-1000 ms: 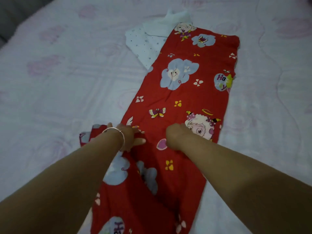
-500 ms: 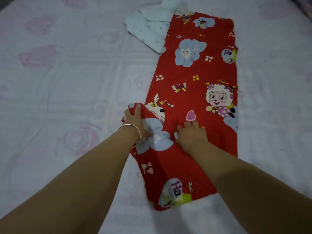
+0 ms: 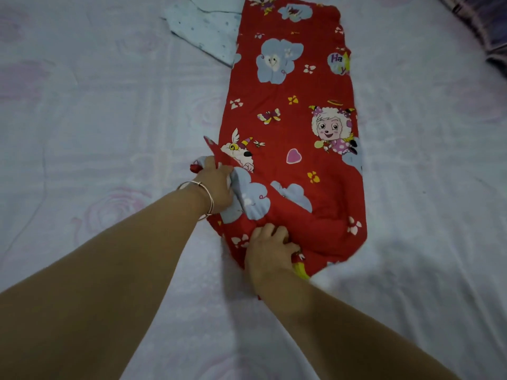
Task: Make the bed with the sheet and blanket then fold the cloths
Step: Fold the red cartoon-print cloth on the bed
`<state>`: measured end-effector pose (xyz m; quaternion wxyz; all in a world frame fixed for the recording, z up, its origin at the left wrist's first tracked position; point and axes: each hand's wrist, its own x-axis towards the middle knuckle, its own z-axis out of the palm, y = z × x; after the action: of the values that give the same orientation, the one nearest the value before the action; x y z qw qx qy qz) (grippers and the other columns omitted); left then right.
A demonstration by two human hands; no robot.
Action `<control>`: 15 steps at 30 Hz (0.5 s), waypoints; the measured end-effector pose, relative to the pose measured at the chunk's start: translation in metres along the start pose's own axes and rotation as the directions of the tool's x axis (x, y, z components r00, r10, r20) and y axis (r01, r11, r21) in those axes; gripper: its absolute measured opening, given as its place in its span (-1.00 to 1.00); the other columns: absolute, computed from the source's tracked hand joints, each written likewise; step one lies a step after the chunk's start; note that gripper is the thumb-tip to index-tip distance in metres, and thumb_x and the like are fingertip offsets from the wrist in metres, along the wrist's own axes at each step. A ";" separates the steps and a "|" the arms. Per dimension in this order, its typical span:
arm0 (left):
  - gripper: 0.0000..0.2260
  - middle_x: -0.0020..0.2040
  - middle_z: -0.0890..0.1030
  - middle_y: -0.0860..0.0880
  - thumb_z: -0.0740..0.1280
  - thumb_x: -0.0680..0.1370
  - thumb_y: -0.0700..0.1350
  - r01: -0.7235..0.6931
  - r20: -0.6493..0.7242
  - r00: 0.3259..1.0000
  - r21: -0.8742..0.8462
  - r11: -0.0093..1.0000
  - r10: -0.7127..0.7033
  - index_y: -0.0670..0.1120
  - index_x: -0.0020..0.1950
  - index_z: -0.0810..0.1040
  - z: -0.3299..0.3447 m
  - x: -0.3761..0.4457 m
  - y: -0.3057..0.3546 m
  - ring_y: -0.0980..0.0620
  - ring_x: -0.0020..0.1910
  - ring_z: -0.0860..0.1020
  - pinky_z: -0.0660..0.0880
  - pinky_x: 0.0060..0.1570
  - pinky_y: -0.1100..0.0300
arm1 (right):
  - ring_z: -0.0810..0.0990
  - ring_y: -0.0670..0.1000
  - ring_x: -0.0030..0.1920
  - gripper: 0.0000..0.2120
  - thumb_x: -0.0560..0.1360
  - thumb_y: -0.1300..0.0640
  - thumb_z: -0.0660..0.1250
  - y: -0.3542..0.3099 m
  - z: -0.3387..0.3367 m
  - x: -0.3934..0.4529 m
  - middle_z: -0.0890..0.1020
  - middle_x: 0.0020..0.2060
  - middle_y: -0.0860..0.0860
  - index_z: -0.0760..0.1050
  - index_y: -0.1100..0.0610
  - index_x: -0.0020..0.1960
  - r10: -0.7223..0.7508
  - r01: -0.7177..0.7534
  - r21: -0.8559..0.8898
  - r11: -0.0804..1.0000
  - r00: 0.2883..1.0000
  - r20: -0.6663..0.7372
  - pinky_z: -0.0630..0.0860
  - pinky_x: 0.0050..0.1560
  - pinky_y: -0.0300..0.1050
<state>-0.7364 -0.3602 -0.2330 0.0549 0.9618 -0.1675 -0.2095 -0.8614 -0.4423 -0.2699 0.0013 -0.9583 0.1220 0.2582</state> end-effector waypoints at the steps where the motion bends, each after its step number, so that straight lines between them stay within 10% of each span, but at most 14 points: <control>1: -0.43 0.38 0.16 -0.28 0.26 0.50 -0.27 -0.020 0.051 0.999 0.093 0.995 0.015 -0.12 0.48 0.14 0.000 -0.005 0.000 -0.25 0.32 0.36 0.40 0.27 0.00 | 0.59 0.24 -0.33 -0.77 0.14 0.14 0.48 0.004 -0.004 -0.001 0.59 -0.33 0.19 0.61 0.23 -0.25 -0.041 0.040 -0.004 0.999 0.998 -0.049 0.58 -0.43 0.21; 4: -0.21 0.38 0.17 -0.26 0.39 0.41 -0.29 -0.053 0.086 0.996 0.408 0.911 0.019 -0.05 0.52 0.03 0.000 -0.014 0.001 -0.26 0.27 0.41 0.48 0.18 -0.01 | 0.63 0.27 -0.06 -0.78 0.40 0.24 0.37 0.029 -0.026 0.007 0.62 -0.05 0.24 0.56 0.26 0.04 -0.241 0.239 -0.046 0.970 0.970 -0.030 0.60 -0.15 0.12; 6: -0.43 0.33 0.28 -0.21 0.31 0.49 -0.23 -0.055 0.031 0.998 0.472 0.880 0.046 -0.04 0.46 0.21 -0.007 -0.023 0.010 -0.24 0.22 0.46 0.47 0.13 -0.01 | 0.55 0.21 0.19 -0.72 0.54 0.25 0.20 0.051 -0.039 0.016 0.55 0.19 0.18 0.46 0.21 0.24 -0.379 0.382 -0.002 0.924 0.918 0.121 0.50 0.14 0.02; 10: -0.70 0.33 0.35 -0.09 0.15 0.58 -0.14 -0.175 0.002 0.974 0.639 0.749 0.226 -0.02 0.27 0.51 -0.012 -0.046 0.030 -0.18 0.31 0.36 0.33 0.23 -0.01 | 0.54 0.07 -0.04 -0.95 0.49 0.22 0.33 0.066 -0.066 0.013 0.57 -0.11 0.13 0.55 0.19 -0.12 -0.419 0.582 -0.206 0.787 0.748 0.514 0.48 -0.19 -0.22; 12: -0.69 0.45 0.24 -0.03 0.23 0.55 -0.09 -0.284 0.140 0.956 0.666 0.690 0.258 0.00 0.29 0.50 -0.014 -0.061 0.045 -0.16 0.45 0.16 0.14 0.38 -0.13 | 0.47 -0.01 -0.13 -0.87 0.46 0.21 0.37 0.071 -0.072 0.007 0.52 -0.17 0.07 0.61 0.22 -0.02 -0.351 0.658 -0.324 0.679 0.679 0.645 0.40 -0.38 -0.30; 15: -0.41 0.53 0.11 0.01 0.37 0.44 0.11 -0.455 0.502 0.856 0.612 0.647 0.127 0.01 0.44 0.33 -0.003 -0.078 0.067 -0.13 0.55 -0.06 -0.09 0.45 -0.30 | 0.54 0.01 -0.11 -0.65 0.39 0.24 0.43 0.085 -0.073 -0.002 0.58 -0.11 0.07 0.60 0.29 0.16 -0.296 0.727 -0.373 0.577 0.611 0.734 0.50 -0.07 -0.18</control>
<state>-0.8215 -0.3962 -0.1885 -0.3244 0.7978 -0.3989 -0.3150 -0.8469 -0.5296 -0.2009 -0.2081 -0.7522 -0.2827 0.5576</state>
